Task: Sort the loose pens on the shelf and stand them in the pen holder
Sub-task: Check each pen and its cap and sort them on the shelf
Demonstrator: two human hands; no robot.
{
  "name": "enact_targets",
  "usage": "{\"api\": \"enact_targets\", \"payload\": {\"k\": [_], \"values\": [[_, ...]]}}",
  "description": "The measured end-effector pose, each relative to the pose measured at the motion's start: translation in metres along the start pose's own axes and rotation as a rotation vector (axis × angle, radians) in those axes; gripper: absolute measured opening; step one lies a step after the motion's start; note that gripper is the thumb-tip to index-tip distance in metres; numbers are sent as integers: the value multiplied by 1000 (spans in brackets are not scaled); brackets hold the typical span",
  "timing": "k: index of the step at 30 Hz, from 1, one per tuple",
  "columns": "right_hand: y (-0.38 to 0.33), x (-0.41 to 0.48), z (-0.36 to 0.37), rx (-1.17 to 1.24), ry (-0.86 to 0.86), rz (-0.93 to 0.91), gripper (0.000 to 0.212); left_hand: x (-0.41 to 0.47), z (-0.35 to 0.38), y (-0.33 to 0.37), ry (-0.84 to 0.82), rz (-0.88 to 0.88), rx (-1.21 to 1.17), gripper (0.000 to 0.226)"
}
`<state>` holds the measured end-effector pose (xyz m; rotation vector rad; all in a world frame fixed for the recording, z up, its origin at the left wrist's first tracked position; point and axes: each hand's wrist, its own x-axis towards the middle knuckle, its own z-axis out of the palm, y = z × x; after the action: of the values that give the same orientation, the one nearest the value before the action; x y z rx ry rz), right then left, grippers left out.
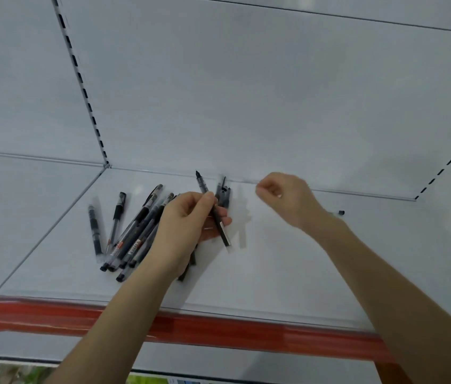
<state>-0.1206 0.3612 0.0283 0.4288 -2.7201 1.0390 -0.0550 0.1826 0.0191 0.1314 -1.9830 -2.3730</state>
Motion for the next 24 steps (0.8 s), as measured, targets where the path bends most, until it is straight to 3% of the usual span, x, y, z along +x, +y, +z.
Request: {"api": "enact_targets", "payload": {"k": [2,5,14,17,21,24], "values": [[27,26,-1,-274,32,69,19,-2,-2,2,-28,-16,-15,21],[54,49,4,-520,-59,202,25,-4,-4,4,-44,1,22,21],[53,56,7,-624,-31,181,21,-5,-4,2,-73,2,103,19],[44,51,-1,-303,52,147,17,-6,-1,2,-65,34,132,19],[2,24,-18,426,118,152,1,-8,5,6,-43,95,160,18],[-23,1,-33,714,73,155,10,-12,10,12,-60,147,172,20]]}}
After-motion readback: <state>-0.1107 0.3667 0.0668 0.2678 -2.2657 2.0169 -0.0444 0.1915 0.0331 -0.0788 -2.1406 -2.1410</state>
